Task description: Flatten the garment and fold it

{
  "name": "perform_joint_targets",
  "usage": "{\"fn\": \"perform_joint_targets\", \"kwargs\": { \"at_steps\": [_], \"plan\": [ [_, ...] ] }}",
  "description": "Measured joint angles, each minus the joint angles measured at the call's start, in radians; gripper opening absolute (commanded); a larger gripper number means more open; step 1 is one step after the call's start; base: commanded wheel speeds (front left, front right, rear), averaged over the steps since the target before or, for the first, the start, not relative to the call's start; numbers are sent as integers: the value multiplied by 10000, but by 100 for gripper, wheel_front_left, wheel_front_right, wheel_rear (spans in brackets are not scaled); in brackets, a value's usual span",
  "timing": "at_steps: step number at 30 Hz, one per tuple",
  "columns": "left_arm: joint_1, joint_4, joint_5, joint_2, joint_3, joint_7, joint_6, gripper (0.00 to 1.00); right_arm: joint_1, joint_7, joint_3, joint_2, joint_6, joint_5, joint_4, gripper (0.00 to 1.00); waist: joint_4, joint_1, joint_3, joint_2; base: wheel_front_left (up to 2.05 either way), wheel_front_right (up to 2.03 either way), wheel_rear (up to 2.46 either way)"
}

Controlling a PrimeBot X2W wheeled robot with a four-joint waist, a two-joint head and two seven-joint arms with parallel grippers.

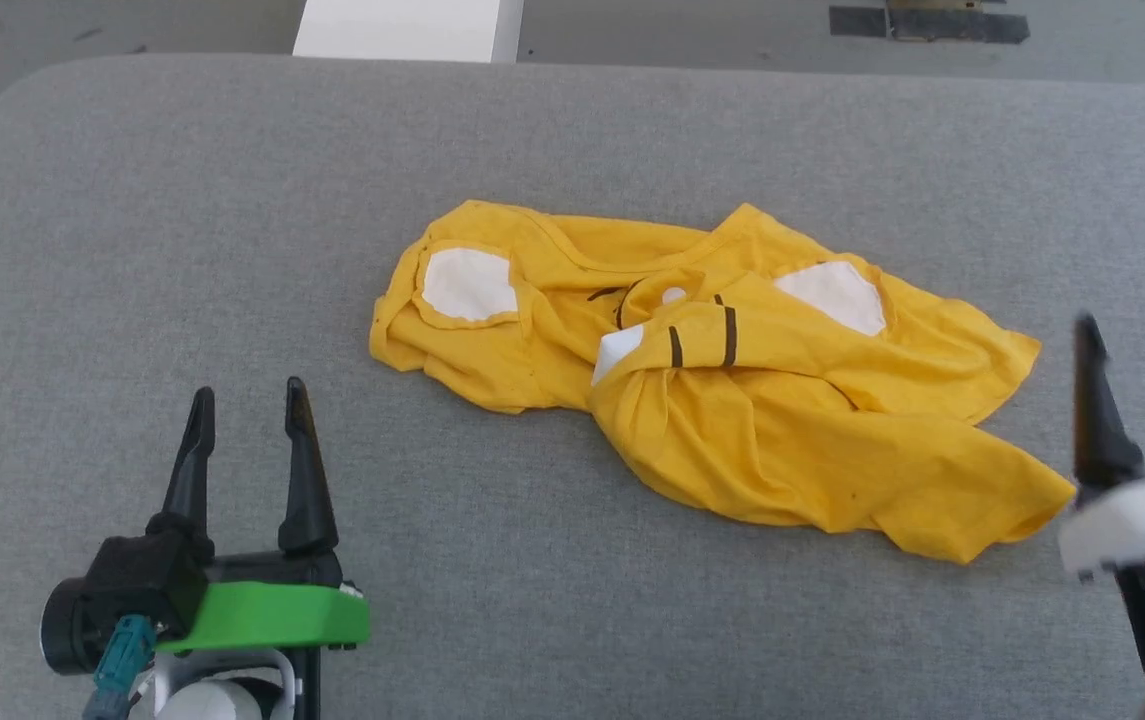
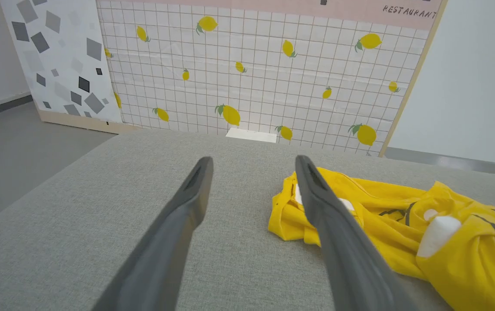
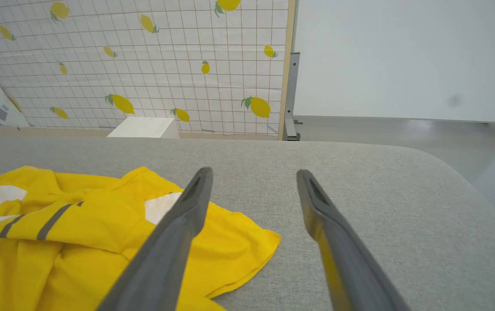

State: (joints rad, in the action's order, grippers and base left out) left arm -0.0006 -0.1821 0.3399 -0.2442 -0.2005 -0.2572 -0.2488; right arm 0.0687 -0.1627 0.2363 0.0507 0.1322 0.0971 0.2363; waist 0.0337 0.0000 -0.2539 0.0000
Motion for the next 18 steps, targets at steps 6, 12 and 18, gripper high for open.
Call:
{"fn": "perform_joint_targets", "kwargs": {
  "at_steps": [6, 12, 18],
  "plan": [
    [-73, 167, -100, 288, 77, 0, 364, 100, 1563, -2209, 27, 190, 0, -196, -617, 100, 93, 0, -400, 0, 0, 0, 0],
    [-386, 372, -196, 571, 174, -2, 742, 100, 2224, -4602, 435, 646, 0, -88, -1749, 100, 269, 0, -905, 0, 0, 0, 0],
    [-666, 560, -483, 853, 278, -2, 1122, 100, 2413, -5772, 872, 656, 0, -232, -2642, 100, 569, 0, -1398, 0, 0, 0, 0]
  ]
}}
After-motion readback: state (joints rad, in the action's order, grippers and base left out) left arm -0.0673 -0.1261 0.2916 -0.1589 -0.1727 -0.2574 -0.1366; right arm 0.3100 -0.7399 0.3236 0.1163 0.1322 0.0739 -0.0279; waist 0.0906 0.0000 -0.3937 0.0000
